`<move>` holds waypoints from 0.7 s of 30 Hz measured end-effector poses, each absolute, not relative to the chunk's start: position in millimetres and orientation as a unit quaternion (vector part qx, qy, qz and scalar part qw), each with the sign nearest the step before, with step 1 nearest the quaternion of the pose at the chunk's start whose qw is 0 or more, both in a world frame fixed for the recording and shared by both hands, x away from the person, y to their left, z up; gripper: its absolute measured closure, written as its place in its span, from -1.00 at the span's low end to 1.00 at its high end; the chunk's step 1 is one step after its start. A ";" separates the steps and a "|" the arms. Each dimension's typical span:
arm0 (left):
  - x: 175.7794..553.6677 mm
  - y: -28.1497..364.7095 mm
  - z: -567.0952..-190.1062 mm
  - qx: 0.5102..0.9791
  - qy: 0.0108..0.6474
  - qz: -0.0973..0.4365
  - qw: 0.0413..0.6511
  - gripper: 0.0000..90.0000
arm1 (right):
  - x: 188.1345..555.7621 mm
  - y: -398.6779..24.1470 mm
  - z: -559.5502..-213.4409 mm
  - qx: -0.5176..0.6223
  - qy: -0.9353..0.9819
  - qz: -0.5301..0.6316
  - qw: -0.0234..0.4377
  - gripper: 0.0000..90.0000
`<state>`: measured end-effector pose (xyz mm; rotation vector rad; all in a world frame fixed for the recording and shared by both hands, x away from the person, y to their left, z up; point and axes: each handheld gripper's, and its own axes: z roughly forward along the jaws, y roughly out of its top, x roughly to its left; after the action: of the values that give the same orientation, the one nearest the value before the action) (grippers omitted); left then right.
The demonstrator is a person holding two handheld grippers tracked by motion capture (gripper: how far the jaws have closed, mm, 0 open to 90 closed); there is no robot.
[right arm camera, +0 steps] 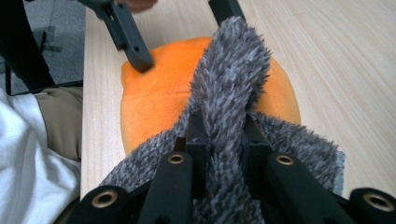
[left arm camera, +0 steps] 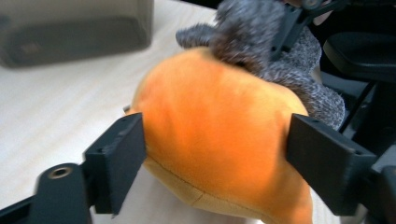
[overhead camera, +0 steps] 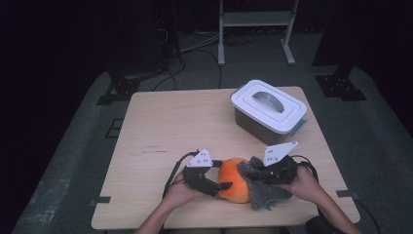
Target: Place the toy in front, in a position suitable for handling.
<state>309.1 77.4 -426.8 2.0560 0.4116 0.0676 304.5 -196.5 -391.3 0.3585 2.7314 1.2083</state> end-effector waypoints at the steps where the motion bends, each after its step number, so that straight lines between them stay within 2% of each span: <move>1: 309.6 77.4 -428.7 0.850 0.171 0.023 0.498 -0.57 | 304.6 -196.3 -391.9 0.119 0.906 0.401 0.066 0.72; 2: 309.4 77.8 -429.0 0.851 0.170 0.021 0.497 -0.50 | 304.9 -195.4 -392.0 0.117 0.907 0.400 0.065 0.71; 5: 304.1 78.2 -425.6 0.855 0.155 0.048 0.493 0.01 | 305.3 -189.1 -386.5 0.115 0.910 0.392 0.072 0.71; 7: 300.0 78.7 -421.2 0.854 0.143 0.076 0.494 0.21 | 305.0 -182.0 -378.8 0.104 0.911 0.390 0.087 0.71; 15: 300.2 89.4 -410.1 0.847 0.148 0.140 0.492 0.26 | 309.7 -142.5 -354.3 0.063 0.911 0.391 0.115 0.71; 21: 302.3 95.1 -416.3 0.850 0.150 0.136 0.487 0.22 | 320.4 -147.4 -365.5 0.079 0.918 0.377 0.098 0.72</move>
<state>302.3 95.1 -416.3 2.0669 0.3648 0.3320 320.4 -147.4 -365.5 0.2326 2.7157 1.1170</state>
